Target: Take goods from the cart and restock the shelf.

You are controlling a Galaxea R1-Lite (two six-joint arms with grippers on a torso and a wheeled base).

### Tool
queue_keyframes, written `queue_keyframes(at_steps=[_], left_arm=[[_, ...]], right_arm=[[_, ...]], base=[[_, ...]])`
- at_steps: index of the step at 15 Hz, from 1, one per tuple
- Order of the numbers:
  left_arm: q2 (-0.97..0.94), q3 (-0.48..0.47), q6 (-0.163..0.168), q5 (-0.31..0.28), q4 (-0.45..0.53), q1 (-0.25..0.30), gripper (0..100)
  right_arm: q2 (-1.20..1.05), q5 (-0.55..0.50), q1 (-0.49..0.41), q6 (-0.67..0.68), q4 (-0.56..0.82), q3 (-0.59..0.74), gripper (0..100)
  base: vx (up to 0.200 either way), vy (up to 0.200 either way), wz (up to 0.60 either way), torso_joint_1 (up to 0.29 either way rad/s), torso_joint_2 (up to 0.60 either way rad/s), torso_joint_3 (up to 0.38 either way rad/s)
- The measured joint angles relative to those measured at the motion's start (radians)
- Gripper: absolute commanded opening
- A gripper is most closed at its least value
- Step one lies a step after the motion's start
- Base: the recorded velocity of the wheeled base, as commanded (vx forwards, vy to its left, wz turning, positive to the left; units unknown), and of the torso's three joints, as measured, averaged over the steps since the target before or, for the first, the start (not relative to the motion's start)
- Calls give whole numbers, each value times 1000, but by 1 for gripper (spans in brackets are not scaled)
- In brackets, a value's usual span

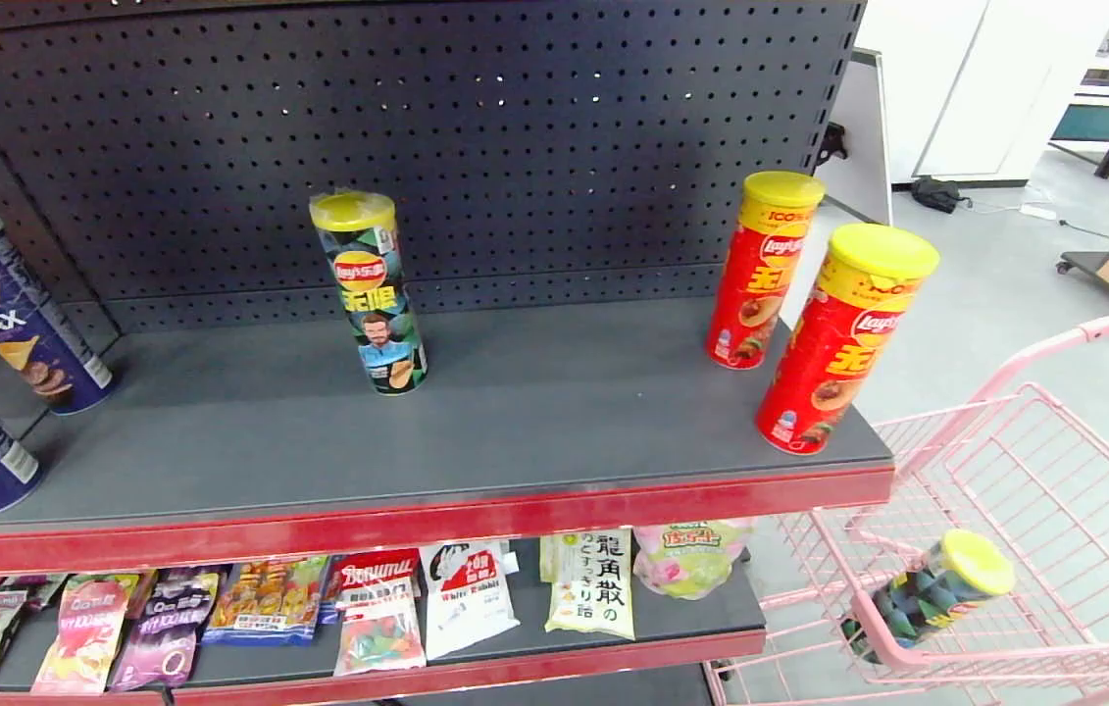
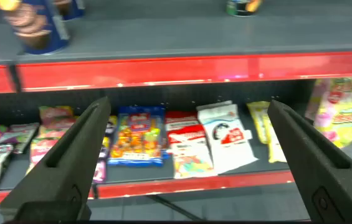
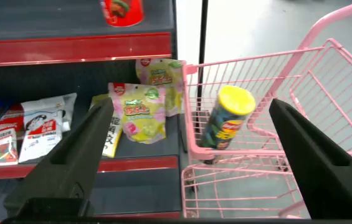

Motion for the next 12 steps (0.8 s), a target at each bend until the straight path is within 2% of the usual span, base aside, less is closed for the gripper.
queue_keyframes(at_steps=[11,12], left_arm=[[0,0,0,-1,1,-1,100],[0,0,-1,-1,1,-1,100]], right_arm=[[0,-1,0,0,-1,0,100],[0,0,0,0,-1,0,100]], base=[[0,0,-600,5,2,2],[0,0,0,0,0,0]])
